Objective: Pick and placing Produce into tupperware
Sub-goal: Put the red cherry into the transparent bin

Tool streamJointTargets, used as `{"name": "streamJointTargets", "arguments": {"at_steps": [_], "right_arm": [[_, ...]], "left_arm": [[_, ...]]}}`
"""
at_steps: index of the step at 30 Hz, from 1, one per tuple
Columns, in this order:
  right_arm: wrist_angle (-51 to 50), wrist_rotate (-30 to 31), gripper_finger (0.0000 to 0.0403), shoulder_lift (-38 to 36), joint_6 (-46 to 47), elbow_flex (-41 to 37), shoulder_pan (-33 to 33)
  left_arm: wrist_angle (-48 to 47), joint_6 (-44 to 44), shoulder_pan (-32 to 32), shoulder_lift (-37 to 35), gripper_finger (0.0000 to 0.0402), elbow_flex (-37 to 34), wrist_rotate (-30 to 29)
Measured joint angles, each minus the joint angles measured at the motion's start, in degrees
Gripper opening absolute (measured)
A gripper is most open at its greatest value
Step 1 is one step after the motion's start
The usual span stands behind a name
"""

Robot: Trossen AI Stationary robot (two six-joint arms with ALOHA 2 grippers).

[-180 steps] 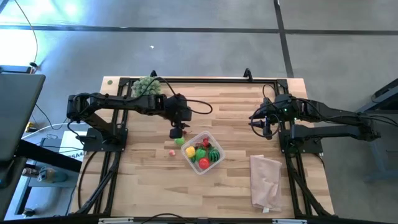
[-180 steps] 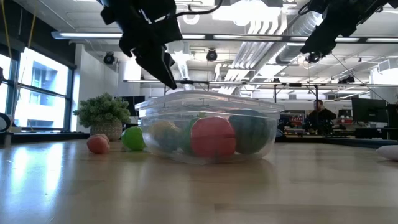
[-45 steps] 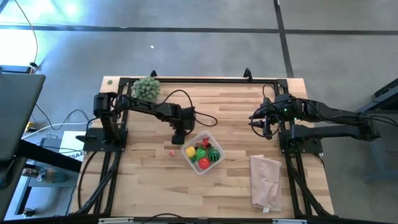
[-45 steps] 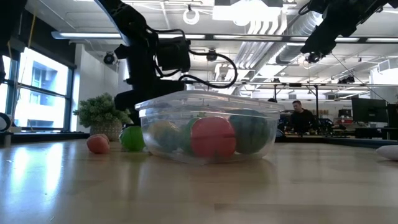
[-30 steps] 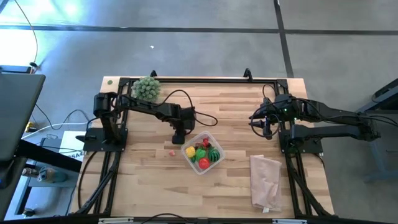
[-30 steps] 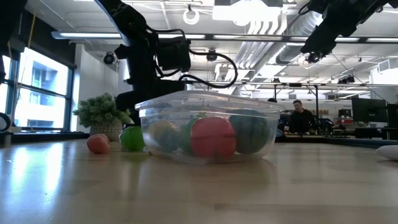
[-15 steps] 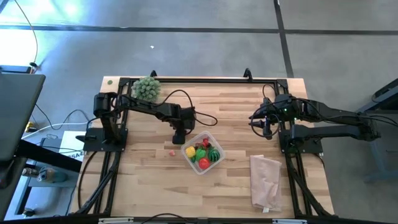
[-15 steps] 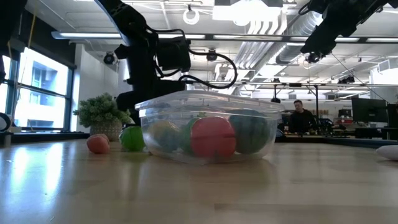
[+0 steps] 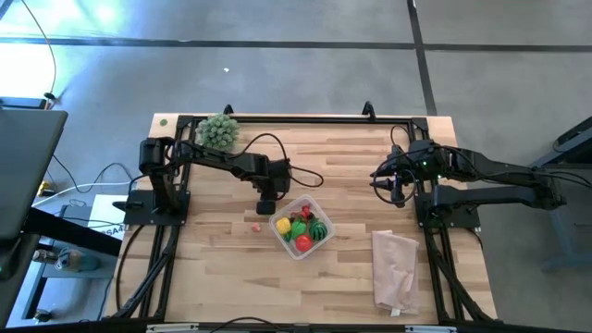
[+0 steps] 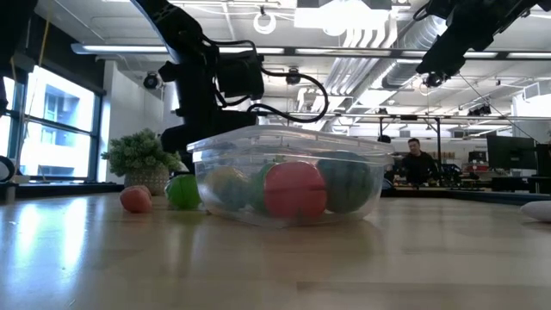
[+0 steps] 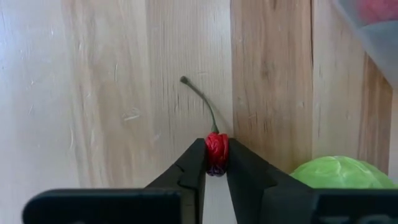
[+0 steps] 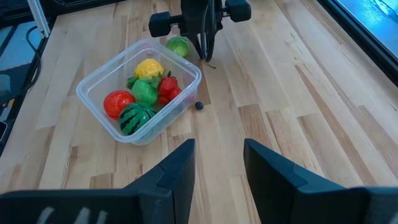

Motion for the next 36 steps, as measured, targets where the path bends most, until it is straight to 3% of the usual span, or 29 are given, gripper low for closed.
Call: {"name": "streamJointTargets", "arguments": {"at_steps": [6,18,30,36], "right_arm": [[0.0,0.0,0.0129,0.01,0.0,0.0,-0.02],[0.0,0.0,0.0129,0.0,0.0,0.0,-0.02],[0.01,-0.01,0.0129,0.0,0.0,0.0,-0.02],[0.0,-0.01,0.0129,0.0,0.0,0.0,-0.01]], "left_arm": [[-3.57,0.27,0.0,-0.02,0.0043,2.17,0.08],[-18.38,1.48,0.0,-0.04,0.0042,16.88,-2.66],[-17.48,3.98,-4.24,-0.07,0.0042,29.89,12.74],[-14.87,5.27,-9.45,0.65,0.0042,30.14,13.26]]}}
